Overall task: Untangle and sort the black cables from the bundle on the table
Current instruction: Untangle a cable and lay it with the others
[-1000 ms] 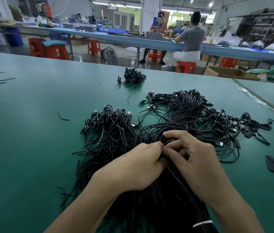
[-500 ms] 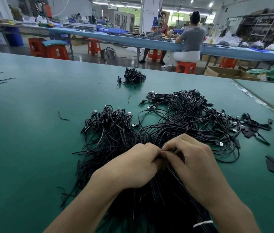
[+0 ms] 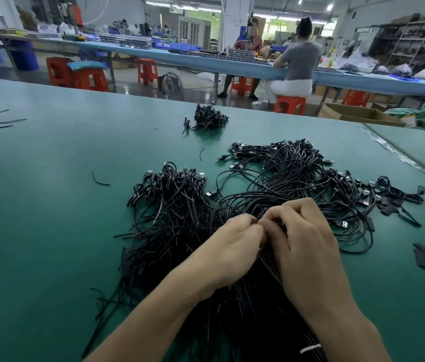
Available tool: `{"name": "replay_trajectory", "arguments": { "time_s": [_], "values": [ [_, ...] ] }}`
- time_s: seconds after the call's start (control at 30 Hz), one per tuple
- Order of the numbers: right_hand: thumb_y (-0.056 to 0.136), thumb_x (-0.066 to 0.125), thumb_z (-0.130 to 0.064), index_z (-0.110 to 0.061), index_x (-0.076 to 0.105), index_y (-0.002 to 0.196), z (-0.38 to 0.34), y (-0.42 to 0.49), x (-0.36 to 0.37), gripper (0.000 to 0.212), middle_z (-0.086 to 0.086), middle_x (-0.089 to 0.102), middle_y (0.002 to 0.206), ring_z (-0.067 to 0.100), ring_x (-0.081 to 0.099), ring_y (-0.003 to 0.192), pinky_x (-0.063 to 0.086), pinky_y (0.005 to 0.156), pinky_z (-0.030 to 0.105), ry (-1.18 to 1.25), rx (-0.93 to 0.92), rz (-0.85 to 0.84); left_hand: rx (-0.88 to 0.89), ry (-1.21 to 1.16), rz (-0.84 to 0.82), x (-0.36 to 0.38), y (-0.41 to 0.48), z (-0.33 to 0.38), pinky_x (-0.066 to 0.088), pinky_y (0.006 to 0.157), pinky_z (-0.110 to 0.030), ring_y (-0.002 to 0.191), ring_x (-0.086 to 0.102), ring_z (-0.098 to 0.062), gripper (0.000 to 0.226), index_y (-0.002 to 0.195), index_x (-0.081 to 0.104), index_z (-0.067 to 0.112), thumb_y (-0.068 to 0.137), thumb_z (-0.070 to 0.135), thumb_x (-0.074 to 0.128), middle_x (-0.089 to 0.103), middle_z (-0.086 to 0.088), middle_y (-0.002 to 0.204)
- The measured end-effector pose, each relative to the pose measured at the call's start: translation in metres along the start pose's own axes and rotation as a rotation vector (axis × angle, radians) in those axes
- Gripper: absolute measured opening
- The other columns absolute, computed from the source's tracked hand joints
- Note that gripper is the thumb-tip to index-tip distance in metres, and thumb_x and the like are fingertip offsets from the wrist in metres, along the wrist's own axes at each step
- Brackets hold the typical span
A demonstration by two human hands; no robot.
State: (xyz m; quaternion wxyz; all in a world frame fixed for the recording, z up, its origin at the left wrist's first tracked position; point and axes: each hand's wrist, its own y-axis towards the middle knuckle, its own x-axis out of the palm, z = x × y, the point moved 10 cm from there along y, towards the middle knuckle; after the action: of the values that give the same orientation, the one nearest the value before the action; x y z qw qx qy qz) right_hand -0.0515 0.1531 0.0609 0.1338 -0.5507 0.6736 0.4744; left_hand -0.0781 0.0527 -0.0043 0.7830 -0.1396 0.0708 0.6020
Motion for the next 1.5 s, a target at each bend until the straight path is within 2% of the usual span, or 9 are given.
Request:
{"name": "replay_trajectory", "arguments": {
  "time_s": [0.2, 0.37, 0.7, 0.83, 0.93, 1.07, 1.23, 1.33, 1.5],
  "values": [
    [0.096, 0.054, -0.029, -0.028, 0.064, 0.09, 0.007, -0.001, 0.003, 0.012, -0.013, 0.055, 0.091, 0.002, 0.055, 0.081, 0.041, 0.07, 0.012, 0.198, 0.095, 0.096, 0.062, -0.574, 0.088, -0.001, 0.003, 0.003, 0.045, 0.061, -0.03, 0.063, 0.051, -0.011, 0.032, 0.075, 0.062, 0.022, 0.103, 0.031, 0.051, 0.056, 0.002, 0.067],
    [0.099, 0.056, -0.023, -0.017, 0.069, 0.078, 0.03, -0.004, 0.028, 0.026, -0.013, 0.059, 0.06, -0.001, 0.046, 0.052, 0.037, 0.049, 0.013, 0.745, 0.393, -0.036, 0.427, -0.08, 0.318, -0.032, -0.008, 0.035, 0.048, 0.091, -0.028, 0.097, 0.059, -0.012, 0.01, 0.095, 0.068, 0.027, 0.095, 0.031, 0.059, 0.061, 0.012, 0.098],
    [0.082, 0.061, -0.016, -0.014, 0.07, 0.067, 0.035, -0.018, 0.068, 0.018, 0.0, 0.056, 0.062, 0.008, 0.052, 0.05, 0.037, 0.039, 0.019, 1.392, 0.776, -0.28, 0.759, 0.335, 0.245, -0.027, -0.029, 0.063, 0.043, 0.08, -0.01, 0.091, 0.063, 0.003, 0.022, 0.113, 0.067, 0.02, 0.097, 0.01, 0.058, 0.065, 0.024, 0.096],
    [0.075, 0.063, -0.028, -0.017, 0.078, 0.064, 0.028, -0.018, 0.061, 0.022, 0.002, 0.062, 0.061, 0.009, 0.056, 0.05, 0.044, 0.042, 0.019, 1.338, 0.715, -0.348, 0.672, 0.162, 0.18, -0.023, -0.029, 0.062, 0.046, 0.064, -0.022, 0.072, 0.06, -0.006, 0.023, 0.096, 0.065, 0.024, 0.096, 0.028, 0.043, 0.066, 0.011, 0.08],
    [0.091, 0.062, -0.025, -0.019, 0.079, 0.071, 0.041, -0.015, 0.054, 0.027, 0.004, 0.063, 0.066, 0.015, 0.056, 0.06, 0.047, 0.058, 0.026, 1.132, 0.664, -0.259, 0.586, 0.203, 0.236, -0.025, -0.022, 0.053, 0.045, 0.06, -0.021, 0.062, 0.055, -0.001, 0.01, 0.093, 0.056, 0.033, 0.094, 0.041, 0.062, 0.066, 0.01, 0.083],
    [0.097, 0.06, -0.025, -0.028, 0.073, 0.064, 0.051, -0.008, 0.032, 0.036, -0.006, 0.049, 0.056, 0.006, 0.041, 0.053, 0.037, 0.047, 0.019, 0.858, 0.538, -0.126, 0.511, 0.247, 0.286, -0.035, -0.014, 0.04, 0.046, 0.071, -0.023, 0.085, 0.061, -0.002, 0.045, 0.106, 0.042, 0.046, 0.085, 0.029, 0.078, 0.066, 0.023, 0.101],
    [0.097, 0.06, -0.023, -0.025, 0.073, 0.068, 0.034, -0.007, 0.038, 0.032, -0.005, 0.053, 0.06, 0.004, 0.044, 0.054, 0.038, 0.049, 0.016, 0.929, 0.471, -0.157, 0.479, 0.348, 0.387, -0.049, -0.014, 0.038, 0.044, 0.056, -0.014, 0.06, 0.055, -0.004, 0.026, 0.096, 0.06, 0.039, 0.082, 0.03, 0.08, 0.063, 0.015, 0.078],
    [0.098, 0.058, -0.016, -0.019, 0.071, 0.068, 0.019, -0.006, 0.042, 0.033, -0.007, 0.057, 0.058, -0.001, 0.048, 0.05, 0.039, 0.047, 0.01, 0.989, 0.403, -0.181, 0.482, 0.133, 0.367, -0.05, -0.015, 0.036, 0.051, 0.047, -0.034, 0.047, 0.057, -0.013, 0.015, 0.085, 0.065, 0.027, 0.087, 0.013, 0.071, 0.067, 0.004, 0.064],
    [0.099, 0.056, -0.018, -0.016, 0.073, 0.07, 0.022, -0.013, 0.053, 0.033, 0.001, 0.066, 0.061, 0.006, 0.06, 0.052, 0.048, 0.049, 0.018, 1.023, 0.488, -0.25, 0.365, -0.097, 0.295, -0.046, -0.008, 0.028, 0.056, 0.063, -0.05, 0.07, 0.066, -0.039, 0.029, 0.091, 0.069, 0.027, 0.091, 0.001, 0.057, 0.076, 0.0, 0.079]
  ]
}}
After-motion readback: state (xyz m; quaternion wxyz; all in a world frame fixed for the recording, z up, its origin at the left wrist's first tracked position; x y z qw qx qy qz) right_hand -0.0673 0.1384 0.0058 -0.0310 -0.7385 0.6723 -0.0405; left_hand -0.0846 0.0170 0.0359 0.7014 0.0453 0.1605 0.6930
